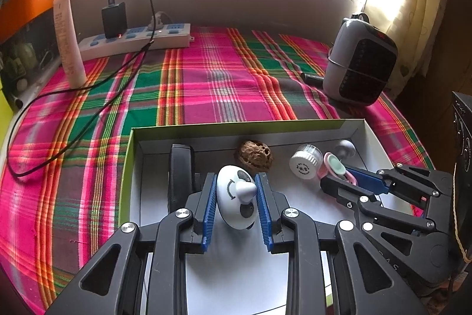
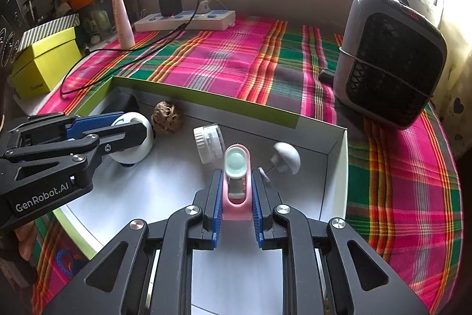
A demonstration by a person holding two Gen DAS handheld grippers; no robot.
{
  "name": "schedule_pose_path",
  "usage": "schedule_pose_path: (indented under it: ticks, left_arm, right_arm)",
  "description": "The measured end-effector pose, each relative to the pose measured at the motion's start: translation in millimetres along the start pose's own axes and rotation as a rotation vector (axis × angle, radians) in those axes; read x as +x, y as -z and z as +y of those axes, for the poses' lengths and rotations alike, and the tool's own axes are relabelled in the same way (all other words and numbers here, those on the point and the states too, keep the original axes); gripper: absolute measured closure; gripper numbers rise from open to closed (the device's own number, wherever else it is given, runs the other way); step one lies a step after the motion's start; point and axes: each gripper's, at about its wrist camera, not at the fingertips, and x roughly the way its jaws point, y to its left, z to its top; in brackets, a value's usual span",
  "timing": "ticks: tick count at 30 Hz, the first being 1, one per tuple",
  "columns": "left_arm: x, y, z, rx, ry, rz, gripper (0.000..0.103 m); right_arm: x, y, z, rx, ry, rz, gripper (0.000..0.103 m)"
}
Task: Organize objects
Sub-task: 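Carry the panda toy and pink clip holder over into the white box, then open both tools to release the panda toy and clip holder in the box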
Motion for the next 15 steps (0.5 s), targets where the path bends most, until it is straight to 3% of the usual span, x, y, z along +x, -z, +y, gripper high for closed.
schedule_pose_path:
  ticks: [15]
  left_arm:
    - [2.0, 0.1, 1.2, -0.003, 0.002, 0.003, 0.078]
  right_arm:
    - [-1.0, -0.5, -0.1, 0.013, -0.004, -0.010, 0.084]
